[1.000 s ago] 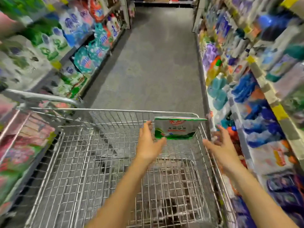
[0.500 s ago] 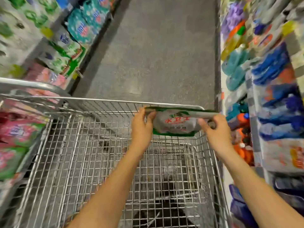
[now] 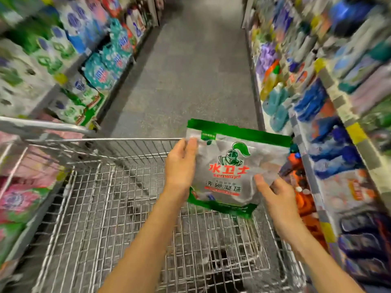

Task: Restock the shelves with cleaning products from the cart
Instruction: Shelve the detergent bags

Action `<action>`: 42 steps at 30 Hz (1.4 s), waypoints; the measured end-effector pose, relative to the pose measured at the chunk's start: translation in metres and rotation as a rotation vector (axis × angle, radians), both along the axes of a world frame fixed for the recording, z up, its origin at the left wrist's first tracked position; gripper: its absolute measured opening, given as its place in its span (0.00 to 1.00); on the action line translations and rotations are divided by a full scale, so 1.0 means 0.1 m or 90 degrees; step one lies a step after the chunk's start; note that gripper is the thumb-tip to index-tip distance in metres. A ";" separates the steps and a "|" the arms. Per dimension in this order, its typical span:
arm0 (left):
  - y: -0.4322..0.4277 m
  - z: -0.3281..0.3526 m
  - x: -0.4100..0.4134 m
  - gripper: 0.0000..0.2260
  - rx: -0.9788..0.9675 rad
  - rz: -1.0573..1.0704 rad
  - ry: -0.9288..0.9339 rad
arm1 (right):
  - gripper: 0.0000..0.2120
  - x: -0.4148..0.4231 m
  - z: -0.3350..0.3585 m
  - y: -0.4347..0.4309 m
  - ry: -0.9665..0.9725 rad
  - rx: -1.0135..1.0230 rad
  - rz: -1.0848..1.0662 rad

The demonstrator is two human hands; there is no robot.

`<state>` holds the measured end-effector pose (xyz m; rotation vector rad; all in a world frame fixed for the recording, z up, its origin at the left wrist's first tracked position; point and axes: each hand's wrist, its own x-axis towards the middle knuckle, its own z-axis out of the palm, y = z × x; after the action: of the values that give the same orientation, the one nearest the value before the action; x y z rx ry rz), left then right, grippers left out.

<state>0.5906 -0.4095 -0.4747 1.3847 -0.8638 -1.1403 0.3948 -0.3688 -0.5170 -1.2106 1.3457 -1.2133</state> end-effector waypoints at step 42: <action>5.35 2.29 -3.18 0.18 -0.364 -0.700 0.339 | 0.40 -1.56 2.75 6.91 0.326 -0.295 -0.702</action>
<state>0.2723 0.1258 -0.2453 0.0199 -1.4361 -1.7514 0.2390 0.3219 -0.2421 -1.1194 2.3608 -2.1531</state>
